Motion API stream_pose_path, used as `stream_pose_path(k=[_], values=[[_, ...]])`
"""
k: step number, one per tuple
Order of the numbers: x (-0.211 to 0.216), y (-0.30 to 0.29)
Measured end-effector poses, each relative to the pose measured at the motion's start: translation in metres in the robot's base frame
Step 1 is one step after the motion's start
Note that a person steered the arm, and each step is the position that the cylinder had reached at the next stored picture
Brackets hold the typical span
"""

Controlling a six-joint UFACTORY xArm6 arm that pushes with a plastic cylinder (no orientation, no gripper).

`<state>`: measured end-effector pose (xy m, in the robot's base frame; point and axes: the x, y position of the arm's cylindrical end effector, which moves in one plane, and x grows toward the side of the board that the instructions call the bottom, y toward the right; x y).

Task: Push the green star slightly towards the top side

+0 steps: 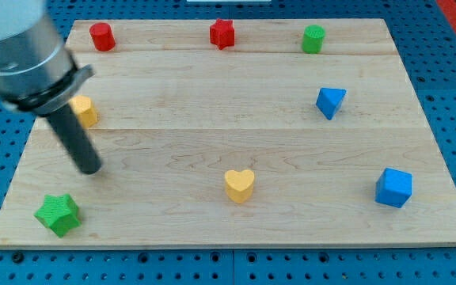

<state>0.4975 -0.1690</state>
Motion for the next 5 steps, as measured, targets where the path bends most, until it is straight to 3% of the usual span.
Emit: stream_pose_path(k=[1,3,4,5], values=[[-0.007,0.073],[0.052,0.149],[0.100,0.149],[0.121,0.115]])
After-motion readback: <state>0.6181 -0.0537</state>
